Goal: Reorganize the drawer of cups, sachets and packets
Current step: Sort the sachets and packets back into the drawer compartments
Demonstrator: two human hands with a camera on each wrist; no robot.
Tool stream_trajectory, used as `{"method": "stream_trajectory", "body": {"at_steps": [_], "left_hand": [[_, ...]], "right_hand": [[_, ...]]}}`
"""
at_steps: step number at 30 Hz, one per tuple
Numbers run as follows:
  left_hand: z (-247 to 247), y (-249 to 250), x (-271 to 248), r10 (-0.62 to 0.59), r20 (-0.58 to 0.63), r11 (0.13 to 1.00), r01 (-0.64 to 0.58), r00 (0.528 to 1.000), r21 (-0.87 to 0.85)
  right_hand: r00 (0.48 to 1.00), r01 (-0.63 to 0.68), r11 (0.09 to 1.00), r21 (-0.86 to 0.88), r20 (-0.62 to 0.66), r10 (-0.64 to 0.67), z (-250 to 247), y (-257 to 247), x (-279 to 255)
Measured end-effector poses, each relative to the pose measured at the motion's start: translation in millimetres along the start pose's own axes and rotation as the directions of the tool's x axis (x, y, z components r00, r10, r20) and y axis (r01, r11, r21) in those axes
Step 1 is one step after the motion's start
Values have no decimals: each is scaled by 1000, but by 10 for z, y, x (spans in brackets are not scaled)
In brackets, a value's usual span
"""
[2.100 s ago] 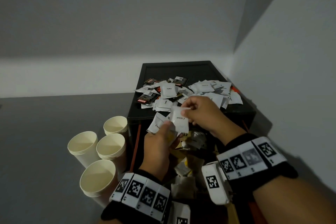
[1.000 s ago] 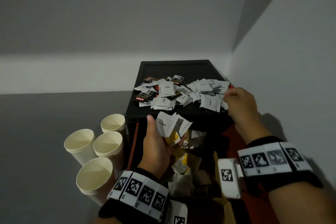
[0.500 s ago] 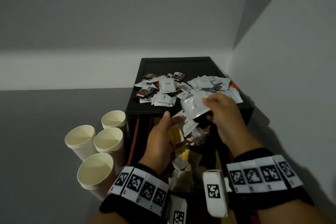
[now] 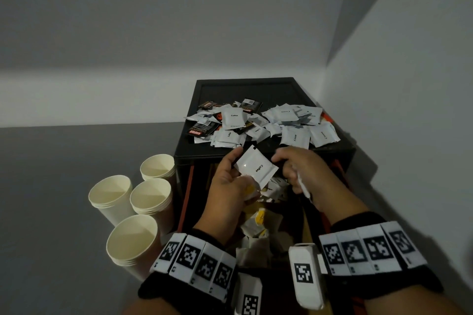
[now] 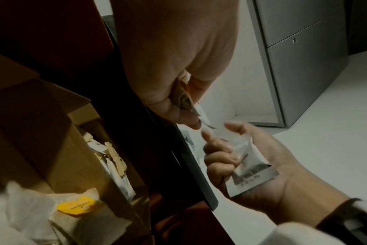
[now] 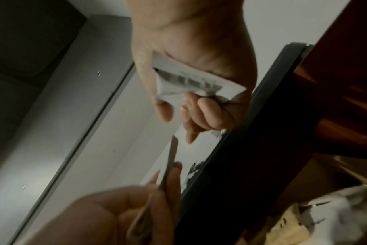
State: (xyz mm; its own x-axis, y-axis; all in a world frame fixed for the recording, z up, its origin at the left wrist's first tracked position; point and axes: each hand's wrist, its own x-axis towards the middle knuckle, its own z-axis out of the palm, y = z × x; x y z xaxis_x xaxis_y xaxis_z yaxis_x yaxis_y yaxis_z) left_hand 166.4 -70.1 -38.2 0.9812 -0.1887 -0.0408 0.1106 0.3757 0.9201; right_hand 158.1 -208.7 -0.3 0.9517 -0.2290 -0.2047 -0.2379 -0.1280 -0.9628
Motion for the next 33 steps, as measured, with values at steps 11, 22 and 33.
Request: {"method": "stream_trajectory", "body": {"at_steps": [11,22,33], "left_hand": [[-250,10,192,104,-521,993,-120,847,4],[-149,-37,169,131,-476,991,-134,869,28],[-135,-33,117,211,-358,976,-176,909,129]], "right_hand": [[999,29,996,-84,-13,-31,-86,105,14],[993,-115,975,-189,16,120,-42,226,88],[994,54,998,45,-94,-50,203,-609,308]]}}
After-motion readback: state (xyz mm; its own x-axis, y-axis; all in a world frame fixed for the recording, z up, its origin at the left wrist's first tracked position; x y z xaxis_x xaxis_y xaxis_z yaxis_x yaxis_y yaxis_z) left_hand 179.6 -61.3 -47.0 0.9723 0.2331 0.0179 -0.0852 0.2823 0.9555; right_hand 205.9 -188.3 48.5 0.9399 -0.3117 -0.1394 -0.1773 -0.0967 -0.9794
